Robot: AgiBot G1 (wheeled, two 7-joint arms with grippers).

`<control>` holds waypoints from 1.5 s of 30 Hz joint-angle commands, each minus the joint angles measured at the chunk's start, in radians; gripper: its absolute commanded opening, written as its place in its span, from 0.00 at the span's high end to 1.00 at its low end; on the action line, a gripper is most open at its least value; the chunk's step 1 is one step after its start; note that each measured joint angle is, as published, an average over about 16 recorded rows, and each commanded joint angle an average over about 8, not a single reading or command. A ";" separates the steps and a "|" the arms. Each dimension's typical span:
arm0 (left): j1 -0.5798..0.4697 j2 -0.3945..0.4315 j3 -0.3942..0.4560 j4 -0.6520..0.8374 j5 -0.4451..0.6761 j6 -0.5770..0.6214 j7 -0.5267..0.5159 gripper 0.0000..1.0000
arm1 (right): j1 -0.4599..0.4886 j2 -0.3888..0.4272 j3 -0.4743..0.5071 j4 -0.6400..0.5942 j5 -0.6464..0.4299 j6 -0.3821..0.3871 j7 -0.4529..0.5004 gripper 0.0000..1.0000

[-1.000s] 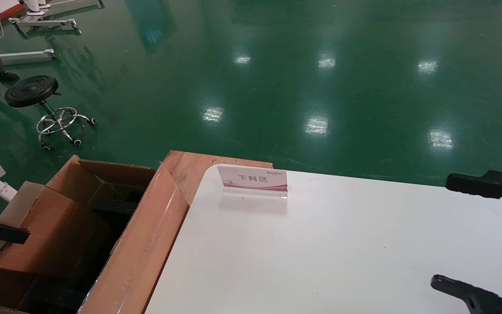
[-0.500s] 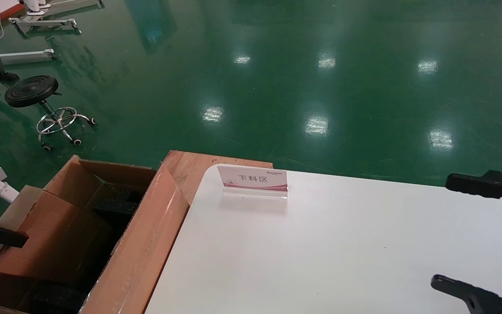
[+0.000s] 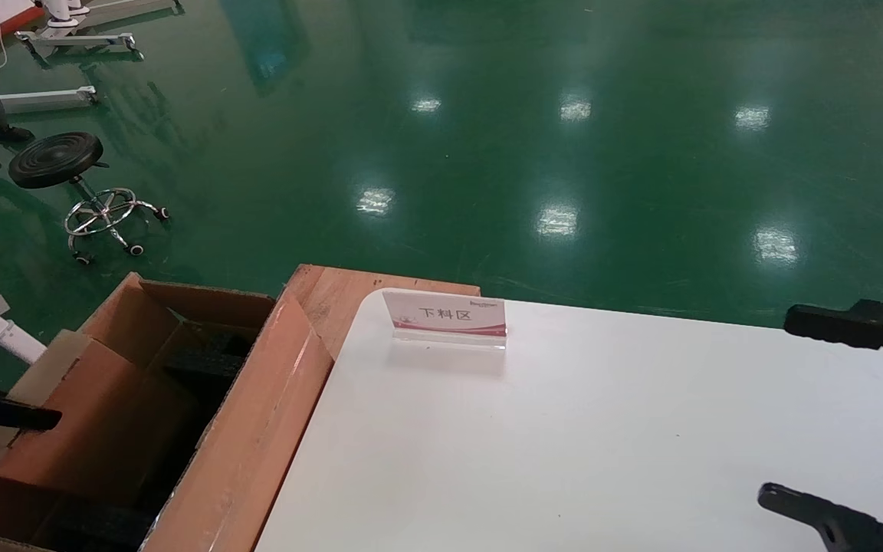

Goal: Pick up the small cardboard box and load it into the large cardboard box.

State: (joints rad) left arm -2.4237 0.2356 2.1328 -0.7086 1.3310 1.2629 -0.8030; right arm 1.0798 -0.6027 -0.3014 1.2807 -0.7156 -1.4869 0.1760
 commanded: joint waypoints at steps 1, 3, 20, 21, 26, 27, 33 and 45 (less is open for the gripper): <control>-0.001 -0.001 -0.001 -0.001 0.001 0.000 -0.001 0.00 | 0.000 0.000 0.000 0.000 0.000 0.000 0.000 0.00; -0.002 -0.001 -0.001 -0.001 0.001 0.000 -0.001 0.00 | 0.000 0.000 0.000 0.000 0.000 0.000 0.000 0.00; -0.012 0.008 -0.008 -0.016 0.007 -0.007 0.017 0.00 | 0.000 0.000 0.000 0.000 0.000 0.000 0.000 0.00; -0.018 0.013 -0.011 -0.023 0.010 -0.011 0.028 0.00 | 0.000 0.000 0.000 0.000 0.000 0.000 0.000 0.00; -0.062 0.040 -0.040 -0.079 0.019 -0.037 0.121 0.00 | 0.000 0.000 0.000 -0.001 0.000 0.000 0.000 0.00; -0.070 0.044 -0.047 -0.091 0.017 -0.044 0.142 0.00 | 0.000 0.000 0.000 -0.001 0.000 0.000 0.000 0.00; -0.086 0.055 -0.097 -0.148 -0.060 -0.100 0.263 0.00 | 0.001 0.000 -0.001 -0.001 0.000 0.000 -0.001 0.00; 0.017 0.082 -0.168 -0.162 -0.315 -0.212 0.458 0.00 | 0.001 0.000 -0.001 -0.001 0.000 0.000 -0.001 0.00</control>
State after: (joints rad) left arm -2.4112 0.3196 1.9629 -0.8723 1.0329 1.0605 -0.3569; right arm 1.0804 -0.6025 -0.3026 1.2797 -0.7152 -1.4868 0.1752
